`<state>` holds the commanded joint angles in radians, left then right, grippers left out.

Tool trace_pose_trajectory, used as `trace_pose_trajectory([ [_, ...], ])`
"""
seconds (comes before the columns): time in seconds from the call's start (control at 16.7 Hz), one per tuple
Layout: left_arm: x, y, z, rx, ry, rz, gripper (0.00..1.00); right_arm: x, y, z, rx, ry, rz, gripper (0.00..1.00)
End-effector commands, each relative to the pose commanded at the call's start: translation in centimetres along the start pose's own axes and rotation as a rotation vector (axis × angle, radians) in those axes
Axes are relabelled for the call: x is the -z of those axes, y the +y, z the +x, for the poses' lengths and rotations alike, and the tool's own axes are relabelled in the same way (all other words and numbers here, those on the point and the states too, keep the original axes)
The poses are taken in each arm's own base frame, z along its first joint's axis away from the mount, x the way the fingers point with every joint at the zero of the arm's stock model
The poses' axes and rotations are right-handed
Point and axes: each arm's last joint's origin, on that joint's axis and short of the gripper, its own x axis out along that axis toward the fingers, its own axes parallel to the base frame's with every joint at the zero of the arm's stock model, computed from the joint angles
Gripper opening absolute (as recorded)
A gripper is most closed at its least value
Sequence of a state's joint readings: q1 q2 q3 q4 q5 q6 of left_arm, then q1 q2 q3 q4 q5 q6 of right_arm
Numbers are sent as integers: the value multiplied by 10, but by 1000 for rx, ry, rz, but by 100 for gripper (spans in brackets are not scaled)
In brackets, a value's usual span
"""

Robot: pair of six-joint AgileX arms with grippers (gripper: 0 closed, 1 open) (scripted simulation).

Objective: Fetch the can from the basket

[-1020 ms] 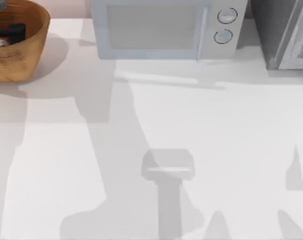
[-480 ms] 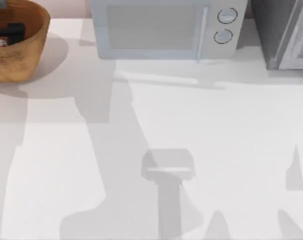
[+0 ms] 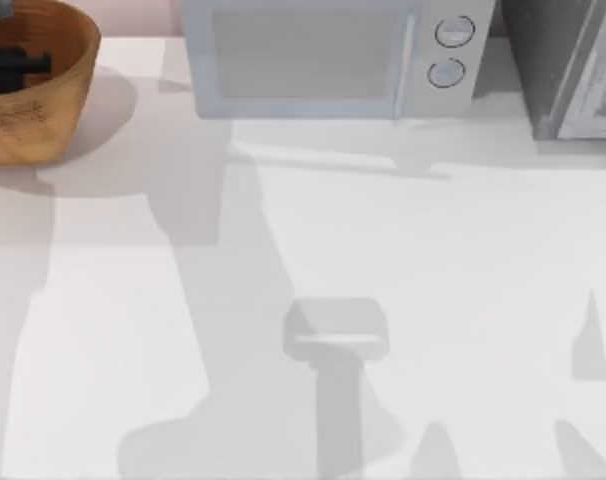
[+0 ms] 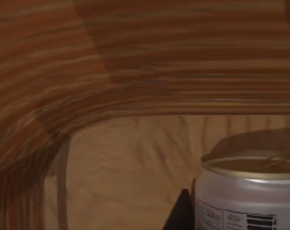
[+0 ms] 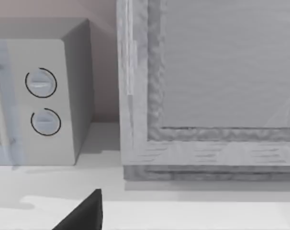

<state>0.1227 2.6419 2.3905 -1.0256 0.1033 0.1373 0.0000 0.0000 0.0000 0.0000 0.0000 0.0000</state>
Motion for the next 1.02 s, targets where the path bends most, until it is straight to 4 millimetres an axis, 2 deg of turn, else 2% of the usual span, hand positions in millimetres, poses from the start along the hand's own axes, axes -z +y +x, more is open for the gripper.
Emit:
trace_pose_trajectory([
  [0.12,0,0,0,0,0,0,2,0,0,0,0,0,0,100],
  [0.18,0,0,0,0,0,0,0,0,0,0,0,0,0,100],
  [0.6,0,0,0,0,0,0,0,0,0,0,0,0,0,100],
  [0.66,-5,2,-17,-11,-38,4,0,0,0,0,0,0,0,100],
  [0.84,-4,-1,-22,-10,-41,5,0,0,0,0,0,0,0,100],
  [1.02,2,-9,-48,-11,-71,11,0,0,0,0,0,0,0,100],
])
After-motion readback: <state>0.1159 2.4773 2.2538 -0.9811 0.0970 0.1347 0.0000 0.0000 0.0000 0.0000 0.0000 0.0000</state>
